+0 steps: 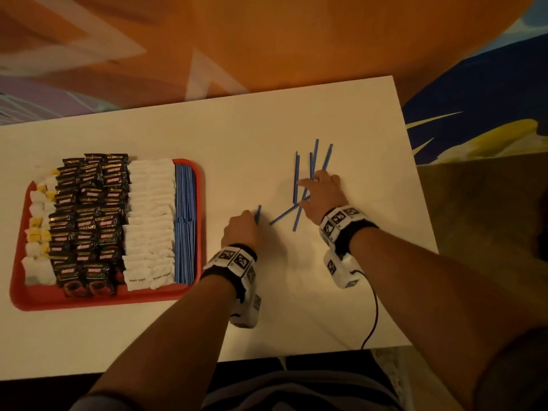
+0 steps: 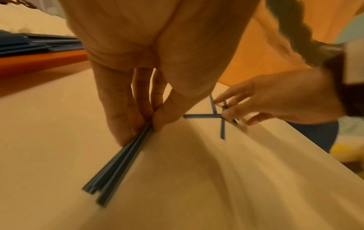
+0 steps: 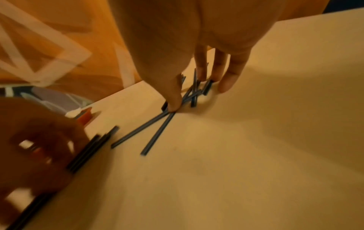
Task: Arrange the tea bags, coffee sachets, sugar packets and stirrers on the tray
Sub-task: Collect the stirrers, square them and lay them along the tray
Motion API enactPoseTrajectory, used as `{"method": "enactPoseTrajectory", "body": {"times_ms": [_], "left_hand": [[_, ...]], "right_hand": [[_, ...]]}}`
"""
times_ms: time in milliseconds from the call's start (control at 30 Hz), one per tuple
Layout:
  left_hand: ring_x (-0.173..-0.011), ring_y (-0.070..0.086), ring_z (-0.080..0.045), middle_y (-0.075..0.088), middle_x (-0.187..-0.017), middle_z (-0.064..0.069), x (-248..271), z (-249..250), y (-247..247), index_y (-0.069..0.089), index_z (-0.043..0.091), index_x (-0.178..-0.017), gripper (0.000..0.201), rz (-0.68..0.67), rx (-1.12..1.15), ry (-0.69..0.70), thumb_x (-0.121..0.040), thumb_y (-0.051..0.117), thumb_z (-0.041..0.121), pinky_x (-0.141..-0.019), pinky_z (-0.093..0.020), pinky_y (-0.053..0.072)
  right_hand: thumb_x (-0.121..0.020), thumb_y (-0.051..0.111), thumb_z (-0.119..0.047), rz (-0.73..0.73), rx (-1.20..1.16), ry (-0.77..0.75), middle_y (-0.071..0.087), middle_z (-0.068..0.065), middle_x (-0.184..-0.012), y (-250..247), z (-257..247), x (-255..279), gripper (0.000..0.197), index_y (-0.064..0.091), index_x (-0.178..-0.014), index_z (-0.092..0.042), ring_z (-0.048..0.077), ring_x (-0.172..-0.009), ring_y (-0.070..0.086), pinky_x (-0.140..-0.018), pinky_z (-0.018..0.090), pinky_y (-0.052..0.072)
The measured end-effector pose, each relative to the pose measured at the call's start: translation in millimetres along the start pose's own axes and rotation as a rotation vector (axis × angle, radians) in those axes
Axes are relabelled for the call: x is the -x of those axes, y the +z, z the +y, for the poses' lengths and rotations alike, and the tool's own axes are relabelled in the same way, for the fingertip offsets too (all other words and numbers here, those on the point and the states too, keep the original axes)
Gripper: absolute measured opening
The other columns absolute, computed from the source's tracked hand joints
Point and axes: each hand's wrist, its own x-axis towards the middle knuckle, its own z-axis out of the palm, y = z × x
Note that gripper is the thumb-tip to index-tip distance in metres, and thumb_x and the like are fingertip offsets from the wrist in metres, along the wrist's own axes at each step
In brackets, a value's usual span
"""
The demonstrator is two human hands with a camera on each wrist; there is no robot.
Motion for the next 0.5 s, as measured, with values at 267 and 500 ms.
{"method": "enactPoseTrajectory", "body": {"times_ms": [267, 500], "left_hand": [[-0.102, 0.061, -0.039, 0.066, -0.113, -0.017, -24.4, 35.1, -19.1, 0.064, 0.009, -0.114, 0.021, 0.081, 0.146, 0.154, -0.095, 0.054, 0.013, -0.083, -0.038, 0.049], [-0.117, 0.057, -0.033, 0.061, -0.126, -0.014, -35.5, 58.8, -4.7, 0.055, 0.006, -0.129, 0.061, 0.084, 0.214, 0.093, -0.086, 0.074, 0.044, -0.099, -0.042, 0.049]], "right_hand": [[-0.089, 0.058, -0.001, 0.094, -0.122, -0.192, 0.052, 0.005, -0.126, 34.9, -4.7, 23.9, 0.033, 0.064, -0.12, -0.013, 0.026, -0.121, 0.043, -0.106, 0.033, 0.038], [-0.087, 0.057, -0.009, 0.125, -0.375, 0.16, 0.047, 0.011, -0.136, 8.8, 21.9, 11.2, 0.048, 0.049, -0.135, -0.009, 0.028, -0.129, 0.042, -0.11, 0.036, 0.035]]}}
